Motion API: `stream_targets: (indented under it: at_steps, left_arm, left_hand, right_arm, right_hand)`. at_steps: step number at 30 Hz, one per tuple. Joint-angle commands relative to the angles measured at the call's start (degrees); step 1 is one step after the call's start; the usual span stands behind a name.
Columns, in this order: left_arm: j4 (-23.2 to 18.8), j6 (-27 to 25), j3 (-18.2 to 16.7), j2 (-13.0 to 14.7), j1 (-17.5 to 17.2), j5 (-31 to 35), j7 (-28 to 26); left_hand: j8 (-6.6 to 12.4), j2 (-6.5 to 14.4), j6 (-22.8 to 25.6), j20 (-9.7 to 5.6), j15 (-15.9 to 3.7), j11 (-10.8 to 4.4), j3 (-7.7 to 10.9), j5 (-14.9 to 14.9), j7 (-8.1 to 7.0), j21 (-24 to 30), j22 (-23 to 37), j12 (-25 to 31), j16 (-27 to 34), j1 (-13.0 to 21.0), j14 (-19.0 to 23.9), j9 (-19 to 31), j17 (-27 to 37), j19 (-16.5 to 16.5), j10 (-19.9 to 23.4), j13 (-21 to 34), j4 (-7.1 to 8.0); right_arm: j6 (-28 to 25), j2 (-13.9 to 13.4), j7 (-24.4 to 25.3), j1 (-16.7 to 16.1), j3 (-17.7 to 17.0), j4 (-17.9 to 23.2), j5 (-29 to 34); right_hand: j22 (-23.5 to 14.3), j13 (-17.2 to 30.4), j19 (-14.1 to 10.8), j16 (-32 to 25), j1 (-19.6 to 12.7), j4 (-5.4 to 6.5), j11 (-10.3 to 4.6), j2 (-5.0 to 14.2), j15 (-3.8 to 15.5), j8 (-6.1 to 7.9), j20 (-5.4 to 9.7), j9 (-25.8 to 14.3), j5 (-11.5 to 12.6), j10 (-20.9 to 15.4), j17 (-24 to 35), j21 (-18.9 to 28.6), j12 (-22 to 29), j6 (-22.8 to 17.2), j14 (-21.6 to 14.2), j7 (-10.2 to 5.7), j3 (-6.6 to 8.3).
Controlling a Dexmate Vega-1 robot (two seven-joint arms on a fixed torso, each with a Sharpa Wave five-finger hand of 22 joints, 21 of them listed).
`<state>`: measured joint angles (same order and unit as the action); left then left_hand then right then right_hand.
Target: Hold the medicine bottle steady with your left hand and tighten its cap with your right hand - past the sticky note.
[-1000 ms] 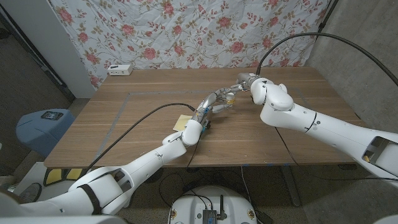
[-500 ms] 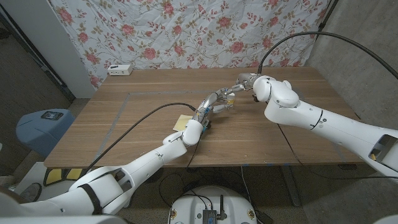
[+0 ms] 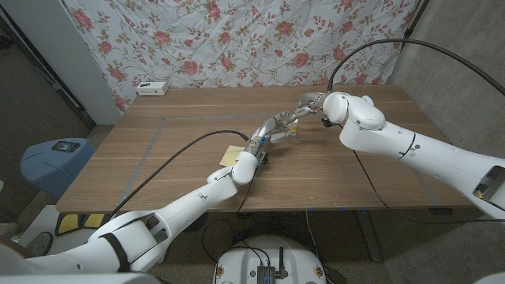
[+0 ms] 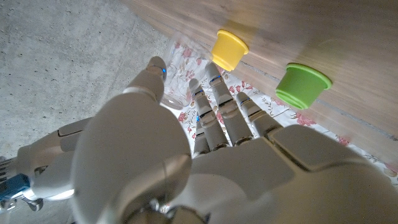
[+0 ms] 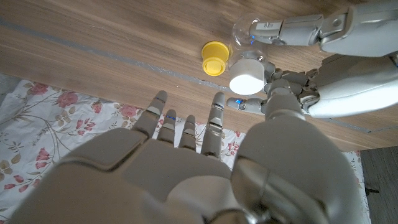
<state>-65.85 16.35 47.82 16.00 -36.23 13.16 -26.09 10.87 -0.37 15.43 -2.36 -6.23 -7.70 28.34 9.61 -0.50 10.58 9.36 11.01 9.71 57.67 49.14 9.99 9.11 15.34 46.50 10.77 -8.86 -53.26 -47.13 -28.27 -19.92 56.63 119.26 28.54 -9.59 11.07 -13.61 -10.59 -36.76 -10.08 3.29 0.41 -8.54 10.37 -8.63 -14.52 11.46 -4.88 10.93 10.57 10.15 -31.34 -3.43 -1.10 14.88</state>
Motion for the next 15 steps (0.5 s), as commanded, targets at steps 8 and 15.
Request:
stream_targets:
  at_steps: [8,15]
  left_arm:
    - [0.4,-0.2,-0.1,0.0,0.3,-0.3,0.0]
    - [0.3,-0.3,-0.1,0.1,0.3,-0.3,0.0]
  left_hand:
    - [-0.13,0.3,0.0,-7.21,-4.98,-1.82,-0.02,0.5,-0.44,0.0,0.1,0.3,0.2,0.3,0.2,0.1,0.1,-0.3,2.4,0.2,-0.04]
    - [-0.14,0.3,0.0,-7.22,-5.04,-1.93,-0.06,0.5,-0.41,0.0,0.1,0.3,0.2,0.4,0.2,0.1,0.1,-0.3,2.3,0.2,-0.05]
  right_arm:
    - [1.3,0.6,-3.9,2.0,1.4,-1.5,1.3]
    - [1.1,1.2,-4.5,2.4,2.5,-2.0,3.4]
  right_hand:
    - [-0.2,0.1,0.6,-0.3,-3.9,-0.35,-0.63,-0.10,0.09,0.25,0.01,0.2,0.7,1.6,0.0,0.2,0.4,2.4,0.9,-3.12,1.77]
    - [-0.2,0.1,0.8,-0.3,-5.0,-0.35,-0.92,-0.13,0.70,0.63,0.20,0.3,0.7,1.9,0.0,0.2,0.5,2.2,1.1,-3.84,2.21]
